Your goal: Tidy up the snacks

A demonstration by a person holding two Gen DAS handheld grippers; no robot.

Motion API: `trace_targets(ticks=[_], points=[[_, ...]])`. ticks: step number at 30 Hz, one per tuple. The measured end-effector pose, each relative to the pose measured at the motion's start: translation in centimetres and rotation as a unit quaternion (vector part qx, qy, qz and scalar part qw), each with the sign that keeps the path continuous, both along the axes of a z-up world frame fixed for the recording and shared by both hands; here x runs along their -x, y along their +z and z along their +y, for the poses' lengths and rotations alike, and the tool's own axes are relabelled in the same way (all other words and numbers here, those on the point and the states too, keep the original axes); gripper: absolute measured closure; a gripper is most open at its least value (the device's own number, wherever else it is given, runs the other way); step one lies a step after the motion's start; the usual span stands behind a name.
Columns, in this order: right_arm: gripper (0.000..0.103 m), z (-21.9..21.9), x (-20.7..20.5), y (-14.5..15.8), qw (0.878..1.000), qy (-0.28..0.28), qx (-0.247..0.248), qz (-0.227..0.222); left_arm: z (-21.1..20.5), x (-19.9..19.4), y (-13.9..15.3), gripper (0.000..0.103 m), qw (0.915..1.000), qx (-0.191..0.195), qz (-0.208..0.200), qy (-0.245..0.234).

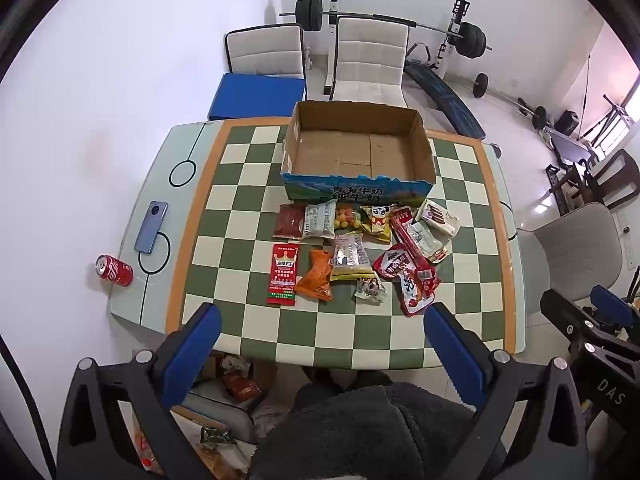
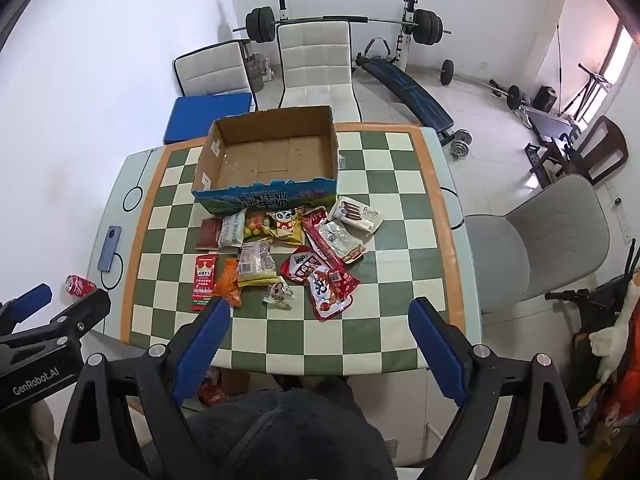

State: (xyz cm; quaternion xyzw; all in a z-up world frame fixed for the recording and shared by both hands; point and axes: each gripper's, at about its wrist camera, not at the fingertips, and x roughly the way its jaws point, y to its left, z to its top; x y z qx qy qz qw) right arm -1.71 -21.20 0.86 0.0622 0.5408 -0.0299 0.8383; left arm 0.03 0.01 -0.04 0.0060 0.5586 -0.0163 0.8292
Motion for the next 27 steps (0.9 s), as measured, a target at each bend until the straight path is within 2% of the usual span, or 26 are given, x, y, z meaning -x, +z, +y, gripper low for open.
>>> trace_targets(ticks=[27], points=[[0.01, -0.8, -0.2, 0.0, 1.0, -0.003, -0.013, 0.003, -0.5, -0.3, 1.0, 0.0, 1.0, -0.001, -0.006, 0.0]])
